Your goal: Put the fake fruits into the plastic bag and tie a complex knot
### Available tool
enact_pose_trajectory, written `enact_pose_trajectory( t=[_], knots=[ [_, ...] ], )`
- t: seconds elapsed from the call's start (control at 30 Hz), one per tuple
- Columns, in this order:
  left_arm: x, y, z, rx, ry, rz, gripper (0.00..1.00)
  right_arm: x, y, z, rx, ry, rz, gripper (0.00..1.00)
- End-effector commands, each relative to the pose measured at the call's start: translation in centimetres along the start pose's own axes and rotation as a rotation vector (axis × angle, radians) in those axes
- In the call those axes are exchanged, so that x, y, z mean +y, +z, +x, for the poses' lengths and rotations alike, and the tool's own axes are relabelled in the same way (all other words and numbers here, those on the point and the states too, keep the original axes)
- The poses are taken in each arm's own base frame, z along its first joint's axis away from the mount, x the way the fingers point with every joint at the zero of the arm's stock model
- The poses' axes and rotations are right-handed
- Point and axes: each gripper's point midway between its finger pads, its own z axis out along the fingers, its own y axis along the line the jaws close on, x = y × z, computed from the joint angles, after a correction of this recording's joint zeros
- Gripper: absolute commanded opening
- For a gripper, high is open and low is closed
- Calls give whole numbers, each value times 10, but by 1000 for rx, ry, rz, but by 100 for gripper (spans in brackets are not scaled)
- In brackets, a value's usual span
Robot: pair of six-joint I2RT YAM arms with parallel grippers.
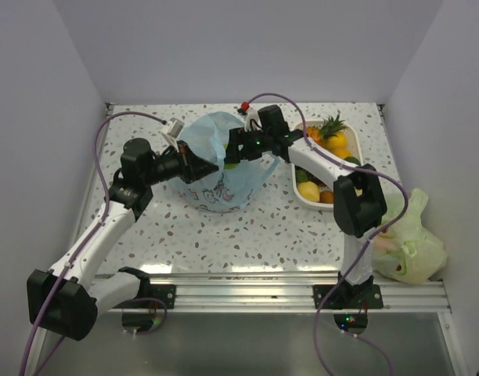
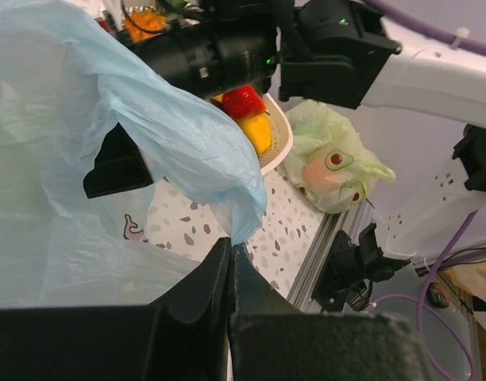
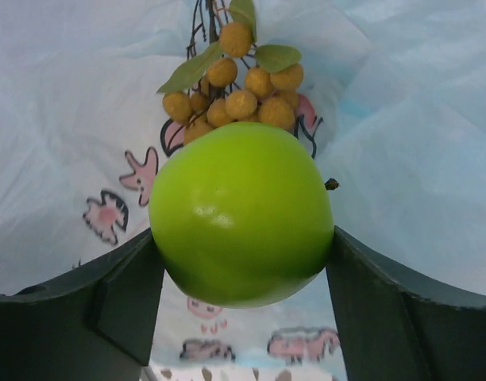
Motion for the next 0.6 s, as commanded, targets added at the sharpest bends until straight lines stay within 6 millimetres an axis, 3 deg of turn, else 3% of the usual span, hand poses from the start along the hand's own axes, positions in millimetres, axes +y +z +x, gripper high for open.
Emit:
enact_pose_trajectory(
  t=[0.0,0.1,0.23,0.3,0.4,0.43,0.57],
  knots=[
    [-12,-2,-26,-54,8,42,0,25,18,-55,-175,-23,-35,80],
    [-9,-3,-27,-58,-7,34,0,30,26,-56,-174,-24,-53,85],
    [-6,-3,-27,-66,-15,29,0,36,6,-52,-133,-64,-30,98],
    [-4,-3,-28,-68,-13,28,0,45,-18,-57,-146,-113,-7,99],
    [-1,-4,-29,-69,-8,19,0,37,-43,-42,-90,-174,56,98],
    [1,-4,-29,-72,-7,14,0,37,-62,-35,-62,-199,77,99],
    [3,-4,-29,-72,19,7,0,13,-118,-21,-20,-247,175,98]
  ],
)
